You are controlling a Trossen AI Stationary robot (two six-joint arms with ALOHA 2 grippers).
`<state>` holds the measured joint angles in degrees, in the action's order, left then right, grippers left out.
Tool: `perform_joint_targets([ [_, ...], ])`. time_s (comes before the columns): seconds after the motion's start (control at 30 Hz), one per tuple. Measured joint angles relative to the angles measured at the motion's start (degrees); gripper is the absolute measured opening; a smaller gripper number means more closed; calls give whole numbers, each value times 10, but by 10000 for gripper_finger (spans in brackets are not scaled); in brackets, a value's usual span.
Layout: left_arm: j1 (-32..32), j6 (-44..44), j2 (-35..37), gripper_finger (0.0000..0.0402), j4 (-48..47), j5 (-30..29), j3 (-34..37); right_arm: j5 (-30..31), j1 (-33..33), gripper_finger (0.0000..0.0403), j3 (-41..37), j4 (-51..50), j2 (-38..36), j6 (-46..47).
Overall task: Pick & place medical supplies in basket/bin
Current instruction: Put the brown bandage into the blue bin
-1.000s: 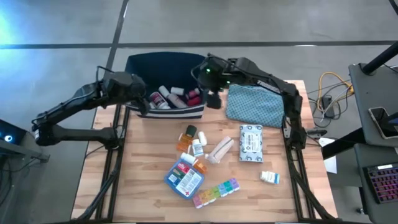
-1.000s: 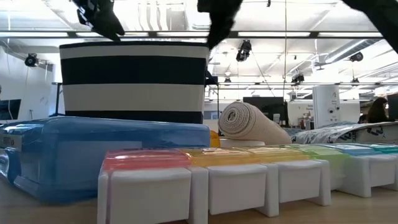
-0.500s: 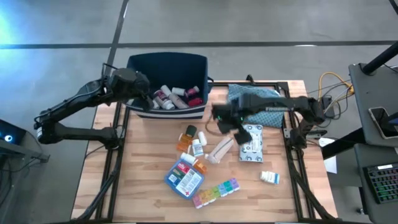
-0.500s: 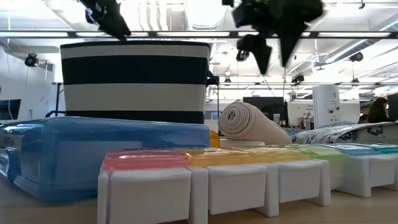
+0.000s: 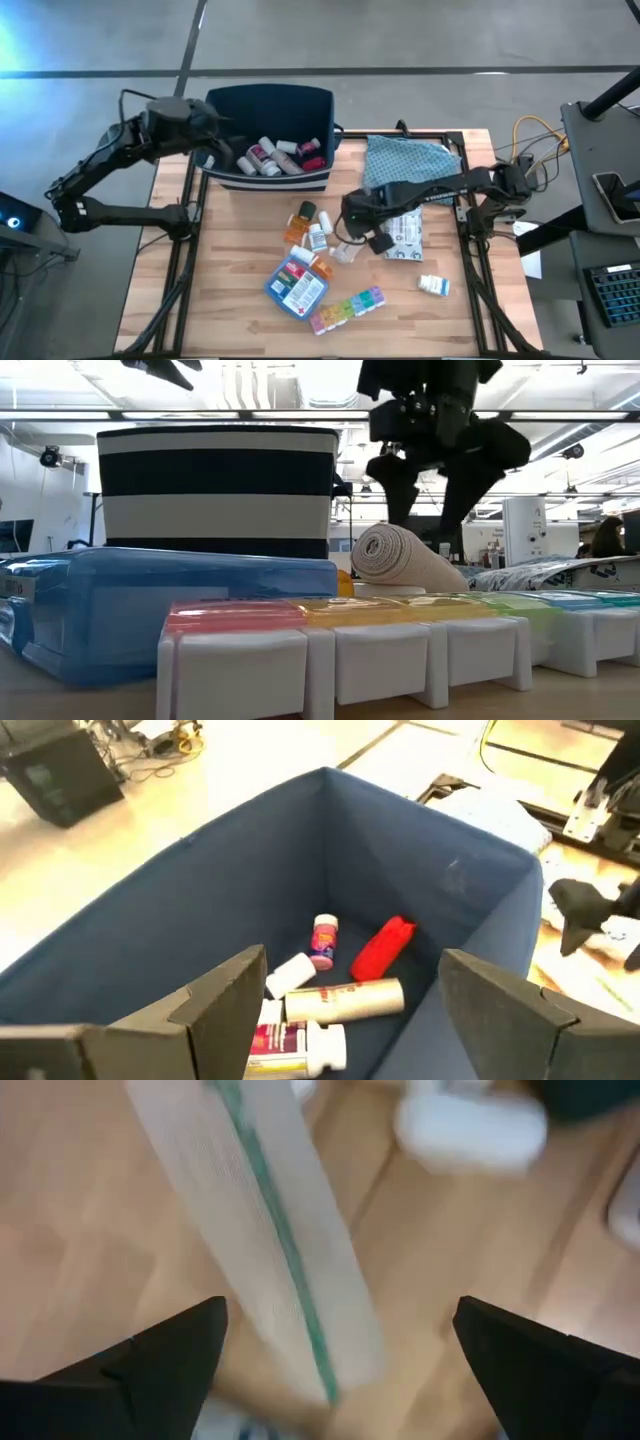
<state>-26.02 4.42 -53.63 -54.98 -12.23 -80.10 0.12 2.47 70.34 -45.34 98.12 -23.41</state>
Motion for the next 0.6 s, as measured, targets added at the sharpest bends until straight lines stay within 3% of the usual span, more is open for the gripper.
perform_joint_targets([
  [0.23,0,32,0,275,-37,1,-45,-1,13,383,-75,86,0,-11],
  [0.4,0,32,0,275,-40,1,-65,-11,18,383,-136,210,0,-17],
  [0.6,0,32,-1,275,-41,1,-91,-14,16,370,-162,249,0,106],
])
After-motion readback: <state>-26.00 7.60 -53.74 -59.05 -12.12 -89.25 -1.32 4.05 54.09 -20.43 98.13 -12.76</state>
